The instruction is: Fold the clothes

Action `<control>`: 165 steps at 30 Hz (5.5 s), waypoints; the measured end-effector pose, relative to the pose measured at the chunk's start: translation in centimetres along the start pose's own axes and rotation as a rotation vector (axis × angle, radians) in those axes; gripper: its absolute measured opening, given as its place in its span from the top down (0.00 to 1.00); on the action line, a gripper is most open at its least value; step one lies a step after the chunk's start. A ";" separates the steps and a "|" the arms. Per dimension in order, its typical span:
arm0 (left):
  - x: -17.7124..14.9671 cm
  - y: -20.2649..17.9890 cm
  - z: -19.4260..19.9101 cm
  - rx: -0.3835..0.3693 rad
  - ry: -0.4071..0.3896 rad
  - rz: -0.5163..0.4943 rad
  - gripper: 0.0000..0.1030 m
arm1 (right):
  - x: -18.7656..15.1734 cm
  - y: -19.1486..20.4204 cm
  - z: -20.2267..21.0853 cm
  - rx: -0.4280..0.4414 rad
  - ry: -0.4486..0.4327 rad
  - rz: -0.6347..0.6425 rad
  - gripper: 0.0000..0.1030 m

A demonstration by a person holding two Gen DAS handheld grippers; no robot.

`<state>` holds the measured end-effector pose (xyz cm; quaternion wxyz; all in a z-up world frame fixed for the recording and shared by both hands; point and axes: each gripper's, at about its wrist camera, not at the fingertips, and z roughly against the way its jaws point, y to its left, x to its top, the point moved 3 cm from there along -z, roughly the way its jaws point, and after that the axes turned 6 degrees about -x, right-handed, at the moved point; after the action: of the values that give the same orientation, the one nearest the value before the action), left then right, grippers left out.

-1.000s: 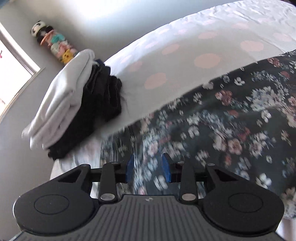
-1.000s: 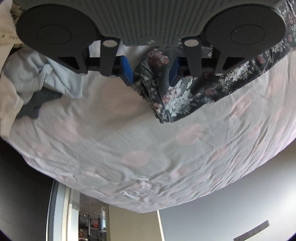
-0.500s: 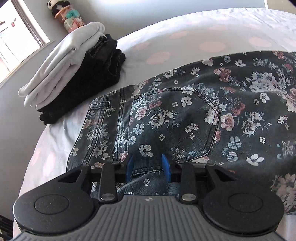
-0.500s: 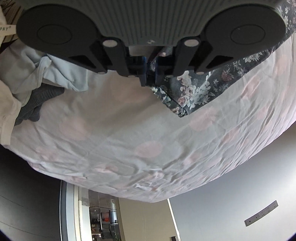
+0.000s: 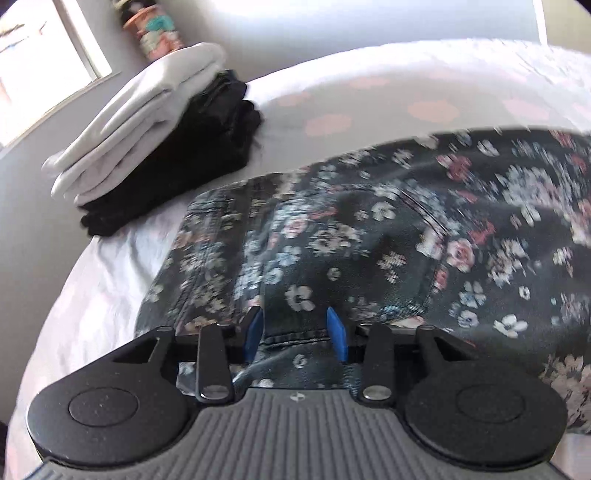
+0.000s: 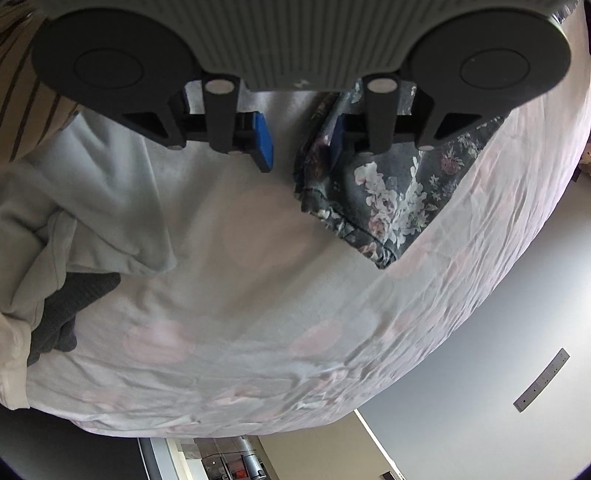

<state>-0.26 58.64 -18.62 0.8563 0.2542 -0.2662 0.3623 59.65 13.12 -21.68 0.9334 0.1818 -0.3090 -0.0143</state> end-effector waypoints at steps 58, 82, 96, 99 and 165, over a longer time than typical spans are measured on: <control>-2.2 9.4 0.0 0.159 -0.103 0.494 0.35 | -19.7 10.2 10.7 0.202 -0.187 0.029 0.56; -0.6 7.4 0.2 0.195 -0.170 0.328 0.35 | -7.3 -1.1 3.9 0.139 -0.126 -0.178 0.60; -0.7 6.2 -1.3 0.212 -0.122 0.270 0.35 | -1.0 -2.7 -1.0 0.160 -0.126 -0.211 0.83; -0.6 6.2 -1.1 0.208 -0.136 0.269 0.35 | -0.4 -1.8 -0.2 0.154 -0.145 -0.162 0.89; -2.2 19.2 -0.7 -0.441 -0.137 0.823 0.32 | -52.6 50.8 24.1 0.733 0.118 0.989 0.63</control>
<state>-15.94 69.69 -15.89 0.6556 -0.0371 -0.4714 0.5887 -1.24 59.91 -16.12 0.7219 0.3265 -0.2893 0.5372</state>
